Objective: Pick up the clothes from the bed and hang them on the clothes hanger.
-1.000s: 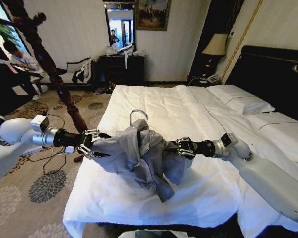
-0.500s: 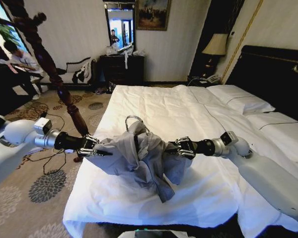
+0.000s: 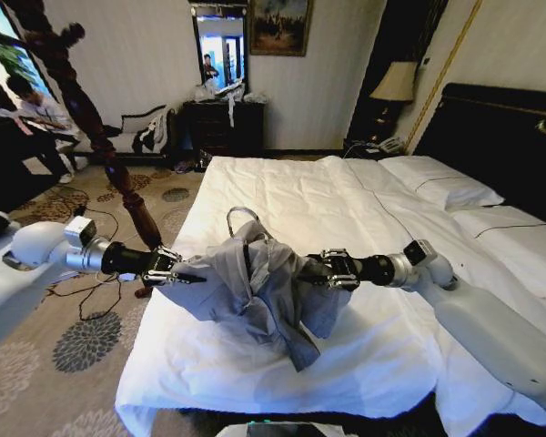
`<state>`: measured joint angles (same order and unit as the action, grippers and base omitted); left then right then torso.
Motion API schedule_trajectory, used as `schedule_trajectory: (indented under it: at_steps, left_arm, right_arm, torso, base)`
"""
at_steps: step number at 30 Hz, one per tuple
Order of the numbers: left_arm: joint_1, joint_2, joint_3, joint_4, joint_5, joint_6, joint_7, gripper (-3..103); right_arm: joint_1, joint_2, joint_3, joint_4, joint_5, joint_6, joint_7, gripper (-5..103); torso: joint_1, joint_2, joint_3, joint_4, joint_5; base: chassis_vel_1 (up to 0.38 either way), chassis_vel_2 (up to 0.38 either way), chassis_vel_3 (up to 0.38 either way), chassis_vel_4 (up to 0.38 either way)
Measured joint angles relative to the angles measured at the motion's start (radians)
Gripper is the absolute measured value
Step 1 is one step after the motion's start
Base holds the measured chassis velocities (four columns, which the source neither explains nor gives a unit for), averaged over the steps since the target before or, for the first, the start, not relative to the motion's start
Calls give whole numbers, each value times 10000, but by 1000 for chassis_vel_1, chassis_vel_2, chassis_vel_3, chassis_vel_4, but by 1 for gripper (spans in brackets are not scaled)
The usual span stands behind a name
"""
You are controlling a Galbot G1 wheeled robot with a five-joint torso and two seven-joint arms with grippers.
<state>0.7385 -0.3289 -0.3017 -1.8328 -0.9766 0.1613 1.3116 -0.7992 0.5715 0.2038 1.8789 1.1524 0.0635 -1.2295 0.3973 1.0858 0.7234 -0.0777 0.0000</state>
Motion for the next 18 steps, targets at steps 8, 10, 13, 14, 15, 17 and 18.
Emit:
schedule_trajectory:
  at_steps: [8,10,13,14,15,17,18]
  left_arm:
    - [74,-221,-91,162,-123,18,-165,19]
    - [110,-309,-101,248,-123,18,-191,19]
    - [119,-347,-113,294,-122,18,-208,19]
    - [107,-376,-150,345,-152,18,-232,19]
    - [74,-392,-182,392,-221,18,-271,19]
    - [-5,-410,-239,480,-389,18,-392,19]
    - [-5,-410,-239,480,-389,18,-392,19]
  right_arm:
    - [-93,7,68,76,1719,148,725,83]
    - [-151,174,82,265,2415,506,1916,83]
    - [-164,346,112,377,2843,760,2787,98]
    - [-169,473,184,437,3018,903,3331,99]
    - [-175,538,244,462,3092,986,3600,100]
    - [-183,624,355,483,3184,1074,3884,100]
    - [-183,624,355,483,3184,1074,3884,100]
  torso:
    - [0,0,0,-2,-1]
    - [0,0,0,-2,0]
    - [0,0,0,-1,0]
    - [0,0,1,0,-1]
    - [0,0,0,0,-1]
    - [1,0,0,0,-1]
    - [1,0,0,0,-1]
  base:
    - [0,0,0,0]
    - [0,0,0,0]
    - [0,0,0,0]
    - [0,0,0,0]
    - [0,0,0,0]
    - [0,0,0,0]
    - [0,0,0,0]
